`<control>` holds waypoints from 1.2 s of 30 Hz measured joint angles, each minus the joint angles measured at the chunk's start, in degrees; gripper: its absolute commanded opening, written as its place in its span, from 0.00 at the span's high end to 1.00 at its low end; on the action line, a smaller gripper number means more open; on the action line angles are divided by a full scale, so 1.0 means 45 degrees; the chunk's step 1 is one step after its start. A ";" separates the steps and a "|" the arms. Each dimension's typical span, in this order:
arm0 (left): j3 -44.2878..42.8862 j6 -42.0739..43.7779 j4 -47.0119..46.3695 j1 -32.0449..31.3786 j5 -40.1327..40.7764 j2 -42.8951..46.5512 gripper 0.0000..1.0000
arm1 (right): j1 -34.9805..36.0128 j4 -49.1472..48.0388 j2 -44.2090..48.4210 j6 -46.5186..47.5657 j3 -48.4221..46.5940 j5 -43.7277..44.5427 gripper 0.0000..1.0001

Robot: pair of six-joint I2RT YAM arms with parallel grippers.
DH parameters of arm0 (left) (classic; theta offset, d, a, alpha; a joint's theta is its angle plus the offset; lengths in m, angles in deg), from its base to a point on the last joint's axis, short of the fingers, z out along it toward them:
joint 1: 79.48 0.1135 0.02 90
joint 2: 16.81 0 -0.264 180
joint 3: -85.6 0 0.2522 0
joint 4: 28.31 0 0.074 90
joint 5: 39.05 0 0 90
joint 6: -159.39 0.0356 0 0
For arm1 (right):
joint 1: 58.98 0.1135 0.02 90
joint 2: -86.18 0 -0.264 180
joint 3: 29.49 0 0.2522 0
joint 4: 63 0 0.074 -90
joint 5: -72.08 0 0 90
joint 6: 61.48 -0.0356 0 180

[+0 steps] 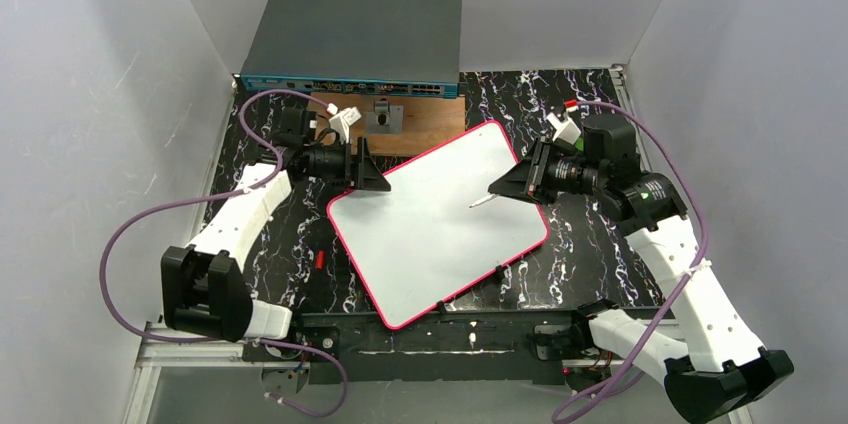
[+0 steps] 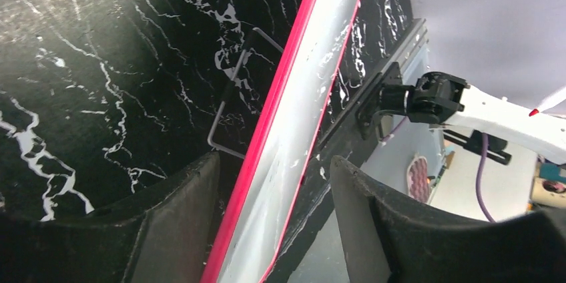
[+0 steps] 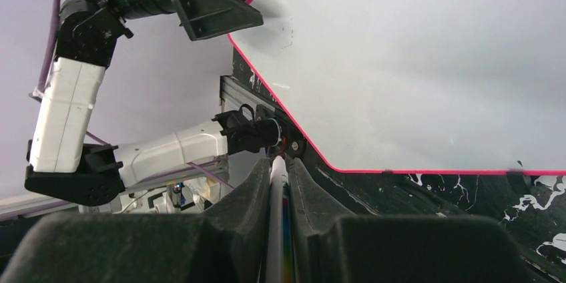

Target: Write a sentence on the whiteboard

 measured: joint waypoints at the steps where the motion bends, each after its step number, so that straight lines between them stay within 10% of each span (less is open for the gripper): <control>1: 0.0000 -0.0102 -0.0121 -0.0005 -0.0194 -0.0141 0.46 | 0.0000 -0.0044 0.0000 -0.0015 0.0000 -0.0034 0.99; 17: 0.0209 -0.0335 -0.0714 -0.0019 -0.2142 -0.0952 0.67 | 0.0641 -0.1171 -0.0597 -0.0593 -0.0005 -0.0073 0.99; 29: 0.0204 -0.0495 -0.0835 -0.0573 -0.2370 -0.0957 1.00 | 0.1384 -0.2215 -0.0738 -0.0661 0.0097 0.0359 0.99; 36: -0.0272 -0.0520 -0.0699 -0.0996 -0.1982 -0.0957 1.00 | 0.1651 -0.2841 -0.0466 -0.0695 0.0670 0.0811 0.99</control>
